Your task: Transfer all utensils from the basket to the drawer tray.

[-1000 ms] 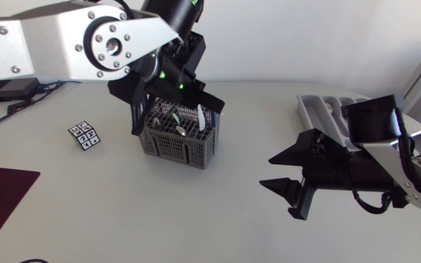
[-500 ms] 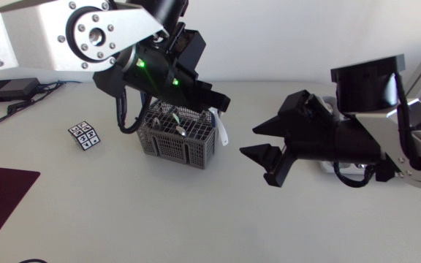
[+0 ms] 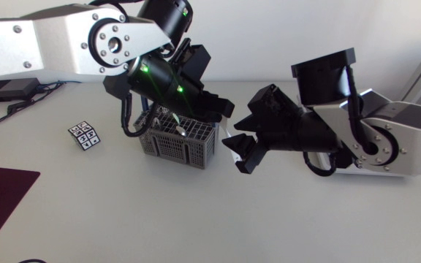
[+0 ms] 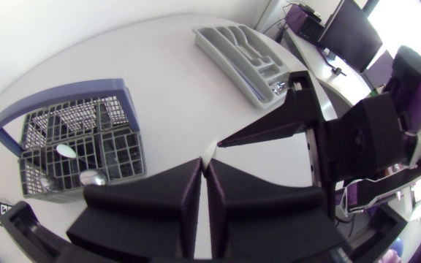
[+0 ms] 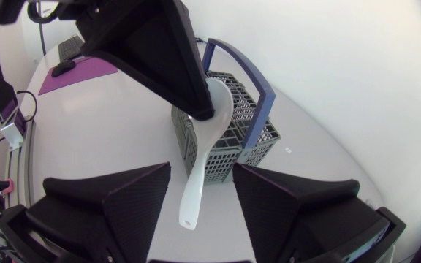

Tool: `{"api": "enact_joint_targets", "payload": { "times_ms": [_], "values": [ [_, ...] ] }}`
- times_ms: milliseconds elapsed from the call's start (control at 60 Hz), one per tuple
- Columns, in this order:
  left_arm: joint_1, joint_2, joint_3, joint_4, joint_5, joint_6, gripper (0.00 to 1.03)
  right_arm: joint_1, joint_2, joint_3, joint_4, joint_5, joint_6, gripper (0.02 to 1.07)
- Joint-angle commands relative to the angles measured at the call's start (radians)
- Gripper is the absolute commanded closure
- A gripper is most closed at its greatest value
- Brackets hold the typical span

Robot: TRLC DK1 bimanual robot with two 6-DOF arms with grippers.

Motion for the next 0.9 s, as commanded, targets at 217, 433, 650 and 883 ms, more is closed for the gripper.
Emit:
{"api": "enact_joint_targets", "payload": {
  "times_ms": [217,433,650,883],
  "values": [
    [0.006,0.015,0.03,-0.009,0.018,-0.02,0.97,0.007,0.039,0.037,0.018,0.005,0.041,0.85],
    [0.006,0.015,0.029,-0.01,0.024,-0.02,0.97,0.007,0.054,0.051,-0.001,-0.009,0.036,1.01],
    [0.005,0.008,0.029,-0.01,0.033,-0.02,0.97,0.007,0.069,0.06,-0.024,-0.023,0.036,1.01],
    [0.002,-0.01,0.03,-0.009,0.045,-0.014,0.71,0.007,0.077,0.057,-0.043,-0.046,0.034,1.01]
  ]
}}
